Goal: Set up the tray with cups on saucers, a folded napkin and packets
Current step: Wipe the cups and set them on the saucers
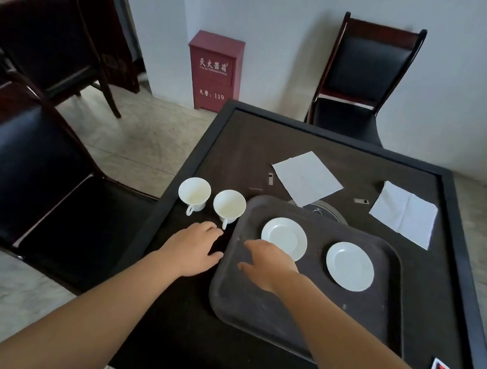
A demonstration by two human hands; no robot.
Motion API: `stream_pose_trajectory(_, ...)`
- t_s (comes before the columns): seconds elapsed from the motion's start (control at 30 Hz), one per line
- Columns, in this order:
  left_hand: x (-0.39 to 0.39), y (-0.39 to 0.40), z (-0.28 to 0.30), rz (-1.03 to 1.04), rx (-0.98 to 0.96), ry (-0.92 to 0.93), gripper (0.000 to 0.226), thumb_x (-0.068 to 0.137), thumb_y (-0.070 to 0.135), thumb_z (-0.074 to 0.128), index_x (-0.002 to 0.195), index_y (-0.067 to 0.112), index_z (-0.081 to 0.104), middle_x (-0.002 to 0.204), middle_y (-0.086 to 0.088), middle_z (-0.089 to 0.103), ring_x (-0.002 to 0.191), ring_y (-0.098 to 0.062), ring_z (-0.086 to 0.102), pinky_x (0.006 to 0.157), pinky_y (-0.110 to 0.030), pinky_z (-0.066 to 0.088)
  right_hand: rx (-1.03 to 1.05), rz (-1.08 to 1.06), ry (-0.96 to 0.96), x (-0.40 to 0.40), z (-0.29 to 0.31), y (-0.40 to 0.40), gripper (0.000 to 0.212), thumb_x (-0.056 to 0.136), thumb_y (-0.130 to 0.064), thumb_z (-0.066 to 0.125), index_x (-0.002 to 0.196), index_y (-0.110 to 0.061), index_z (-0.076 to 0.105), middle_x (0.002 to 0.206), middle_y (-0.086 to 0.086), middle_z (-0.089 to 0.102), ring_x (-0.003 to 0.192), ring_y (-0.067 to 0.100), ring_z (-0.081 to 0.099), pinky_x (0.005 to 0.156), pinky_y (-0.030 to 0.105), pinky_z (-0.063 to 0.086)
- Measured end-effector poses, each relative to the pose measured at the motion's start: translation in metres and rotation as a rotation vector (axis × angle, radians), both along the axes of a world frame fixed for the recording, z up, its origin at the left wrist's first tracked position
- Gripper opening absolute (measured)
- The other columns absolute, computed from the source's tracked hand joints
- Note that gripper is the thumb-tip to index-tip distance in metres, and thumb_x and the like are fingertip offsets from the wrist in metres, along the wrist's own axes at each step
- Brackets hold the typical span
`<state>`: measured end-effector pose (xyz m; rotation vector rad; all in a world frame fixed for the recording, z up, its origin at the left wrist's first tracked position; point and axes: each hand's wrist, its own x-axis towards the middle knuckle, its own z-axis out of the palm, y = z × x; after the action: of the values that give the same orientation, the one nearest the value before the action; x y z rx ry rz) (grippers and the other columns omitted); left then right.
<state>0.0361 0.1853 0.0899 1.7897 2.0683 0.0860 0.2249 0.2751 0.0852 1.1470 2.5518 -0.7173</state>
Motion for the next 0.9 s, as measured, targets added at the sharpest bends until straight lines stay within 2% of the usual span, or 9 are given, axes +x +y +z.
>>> stream_pose_trajectory(0.1,-0.018,0.002,0.003,-0.005,0.004,-0.005,0.057,0.091,0.049,0.053,0.141,0.021,0.043,0.142,0.005,0.044,0.126,-0.016,0.045,0.092,-0.035,0.047,0.010,-0.010,-0.014,-0.017,0.004,0.001,0.042,0.091,-0.047,0.054,0.125,-0.023,0.052,0.127,-0.001,0.056,0.112,0.024,0.056,0.084,0.041,0.051)
stream_pose_trajectory(0.3,-0.049,0.029,0.006,-0.056,0.061,0.007,0.055,0.090,0.047,0.054,0.138,0.020,0.046,0.140,0.003,0.047,0.124,-0.019,0.046,0.093,-0.039,0.047,0.005,-0.042,-0.016,-0.047,0.009,0.017,0.026,0.090,-0.041,0.055,0.107,-0.023,0.052,0.112,-0.002,0.059,0.101,0.024,0.059,0.077,0.038,0.051)
stream_pose_trajectory(0.43,-0.063,0.052,0.000,-0.121,0.075,0.012,0.056,0.090,0.044,0.057,0.139,0.018,0.045,0.143,-0.001,0.045,0.127,-0.021,0.043,0.096,-0.040,0.045,0.024,-0.074,-0.022,-0.068,0.005,0.037,0.040,0.089,-0.041,0.058,0.121,-0.018,0.053,0.121,0.003,0.058,0.110,0.026,0.057,0.084,0.040,0.051)
stream_pose_trajectory(0.6,-0.074,0.081,-0.015,-0.162,0.049,0.019,0.066,0.088,0.042,0.061,0.145,0.017,0.036,0.153,-0.006,0.035,0.136,-0.024,0.036,0.104,-0.044,0.038,0.038,-0.110,0.008,-0.089,-0.012,0.061,0.052,0.085,-0.036,0.065,0.129,-0.018,0.046,0.131,0.004,0.052,0.114,0.027,0.053,0.081,0.040,0.051)
stream_pose_trajectory(0.7,-0.078,0.095,-0.028,-0.138,0.016,-0.035,0.073,0.089,0.042,0.061,0.150,0.017,0.029,0.159,-0.006,0.024,0.141,-0.025,0.031,0.109,-0.042,0.033,0.036,-0.107,0.000,-0.096,-0.023,0.072,0.065,0.084,-0.035,0.068,0.138,-0.016,0.036,0.144,0.006,0.040,0.123,0.032,0.047,0.088,0.045,0.050)
stream_pose_trajectory(0.8,-0.081,0.106,-0.040,-0.167,0.002,-0.034,0.074,0.089,0.042,0.061,0.150,0.018,0.028,0.160,-0.008,0.022,0.140,-0.026,0.031,0.109,-0.043,0.032,0.005,-0.127,-0.024,-0.102,-0.034,0.079,0.075,0.085,-0.034,0.068,0.145,-0.016,0.027,0.159,0.007,0.021,0.131,0.036,0.041,0.094,0.048,0.048)
stream_pose_trajectory(0.9,-0.082,0.113,-0.051,-0.209,-0.035,-0.033,0.076,0.088,0.045,0.060,0.150,0.017,0.027,0.160,-0.008,0.019,0.142,-0.024,0.027,0.113,-0.044,0.026,-0.028,-0.119,0.002,-0.104,-0.044,0.084,0.080,0.084,-0.033,0.070,0.146,-0.016,0.023,0.162,0.004,0.014,0.130,0.036,0.045,0.093,0.045,0.048)
